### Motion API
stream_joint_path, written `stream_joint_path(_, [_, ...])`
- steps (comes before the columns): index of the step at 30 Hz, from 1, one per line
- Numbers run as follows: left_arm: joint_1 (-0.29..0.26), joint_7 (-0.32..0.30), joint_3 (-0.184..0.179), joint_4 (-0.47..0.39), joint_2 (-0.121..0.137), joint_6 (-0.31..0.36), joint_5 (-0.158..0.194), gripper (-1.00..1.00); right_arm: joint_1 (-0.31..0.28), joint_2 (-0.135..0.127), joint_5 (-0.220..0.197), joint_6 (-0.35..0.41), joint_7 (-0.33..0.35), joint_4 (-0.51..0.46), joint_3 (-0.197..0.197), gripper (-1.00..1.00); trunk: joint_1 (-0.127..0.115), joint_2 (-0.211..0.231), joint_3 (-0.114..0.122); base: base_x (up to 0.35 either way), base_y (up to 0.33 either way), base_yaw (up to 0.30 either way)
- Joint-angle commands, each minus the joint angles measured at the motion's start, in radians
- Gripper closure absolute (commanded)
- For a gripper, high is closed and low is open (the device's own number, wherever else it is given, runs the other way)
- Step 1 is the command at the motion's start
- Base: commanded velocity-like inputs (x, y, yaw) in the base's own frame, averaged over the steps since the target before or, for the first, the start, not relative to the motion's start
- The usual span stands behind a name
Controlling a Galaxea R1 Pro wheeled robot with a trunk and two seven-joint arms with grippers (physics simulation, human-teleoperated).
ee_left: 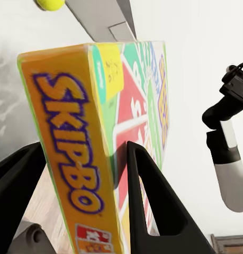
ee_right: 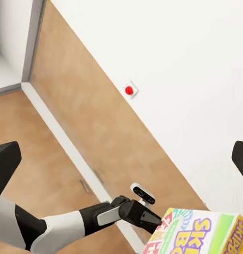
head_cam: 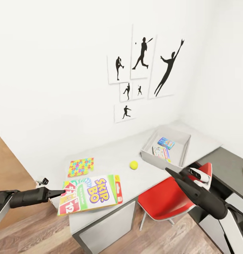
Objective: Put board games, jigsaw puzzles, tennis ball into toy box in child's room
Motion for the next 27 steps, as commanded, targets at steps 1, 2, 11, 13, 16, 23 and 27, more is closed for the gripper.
stream_joint_path(1, [-0.001,-0.003,-0.002,-0.001,0.001,0.01,0.005,1.0,-0.001,0.0,-0.004,0.009,0.001,0.0,-0.002,-1.0,0.001,-0.002,-0.001,-0.002,0.0,-0.202])
stream_joint_path(2, [-0.001,-0.003,-0.003,-0.001,0.001,0.01,0.005,1.0,-0.001,0.0,-0.004,0.009,0.001,0.001,-0.006,-1.0,0.001,-0.002,0.001,-0.001,0.0,-0.202])
stream_joint_path(11, [0.001,-0.003,0.032,-0.001,0.001,0.009,0.024,1.0,-0.001,-0.001,-0.004,0.01,0.001,0.003,-0.015,-1.0,0.001,-0.002,0.013,0.0,-0.002,-0.202])
stream_joint_path(13, [0.001,-0.003,0.054,-0.001,0.001,0.008,0.03,1.0,0.0,-0.001,-0.004,0.009,0.001,0.004,-0.025,-1.0,0.001,-0.002,0.015,0.0,-0.097,-0.202])
stream_joint_path(16, [0.002,-0.003,0.068,-0.001,0.001,0.007,0.033,1.0,0.0,-0.001,-0.004,0.01,0.001,0.007,-0.039,-1.0,0.001,-0.002,0.019,0.0,-0.208,-0.189])
stream_joint_path(23, [0.005,-0.003,0.076,-0.001,0.002,0.006,0.034,1.0,0.004,-0.001,-0.007,0.01,0.001,0.024,-0.072,-1.0,0.001,-0.002,0.021,0.005,-0.15,-0.041])
stream_joint_path(27, [0.005,-0.003,0.077,-0.001,0.002,0.006,0.034,1.0,0.005,-0.001,-0.006,0.01,0.001,0.028,-0.084,-1.0,0.001,-0.002,0.021,0.001,-0.019,-0.004])
